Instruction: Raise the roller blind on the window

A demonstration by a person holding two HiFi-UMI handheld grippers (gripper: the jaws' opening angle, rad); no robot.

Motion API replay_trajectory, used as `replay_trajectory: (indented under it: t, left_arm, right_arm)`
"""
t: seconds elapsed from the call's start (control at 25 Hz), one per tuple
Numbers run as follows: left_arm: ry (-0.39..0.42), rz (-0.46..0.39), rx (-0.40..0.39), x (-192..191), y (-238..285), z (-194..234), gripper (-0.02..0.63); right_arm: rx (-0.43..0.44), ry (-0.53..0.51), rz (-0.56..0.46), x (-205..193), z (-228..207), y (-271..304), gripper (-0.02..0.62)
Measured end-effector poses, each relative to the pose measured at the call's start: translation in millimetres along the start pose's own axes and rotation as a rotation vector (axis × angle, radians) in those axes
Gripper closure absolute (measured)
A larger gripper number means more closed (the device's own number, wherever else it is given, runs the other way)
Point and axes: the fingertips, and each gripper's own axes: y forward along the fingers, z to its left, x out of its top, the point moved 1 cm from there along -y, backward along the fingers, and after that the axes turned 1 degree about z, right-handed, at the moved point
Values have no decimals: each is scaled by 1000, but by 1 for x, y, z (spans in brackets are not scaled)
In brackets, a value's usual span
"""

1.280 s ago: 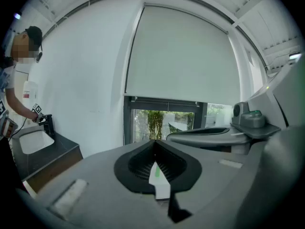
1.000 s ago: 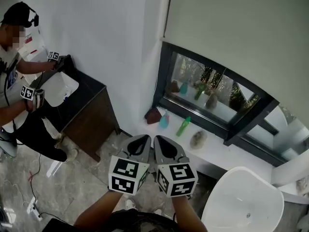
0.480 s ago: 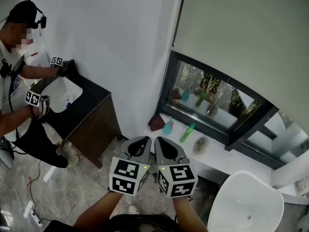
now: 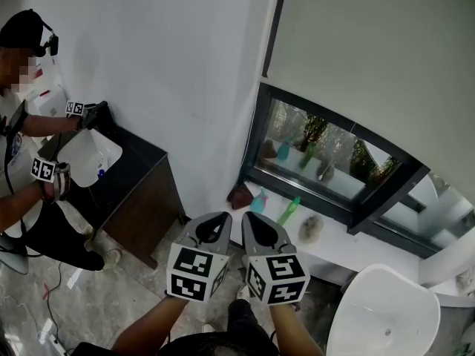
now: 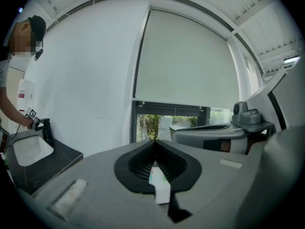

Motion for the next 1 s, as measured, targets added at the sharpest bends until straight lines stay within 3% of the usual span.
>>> replay_trajectory:
  t: [0.36, 1.0]
  left_arm:
    - [15, 0, 32, 15, 53, 18, 603]
    - [-8, -53, 146, 77, 171, 50, 603]
  right_arm:
    - [43, -12, -10, 10, -35, 50, 595]
    - [190, -93, -35, 61, -126, 138, 595]
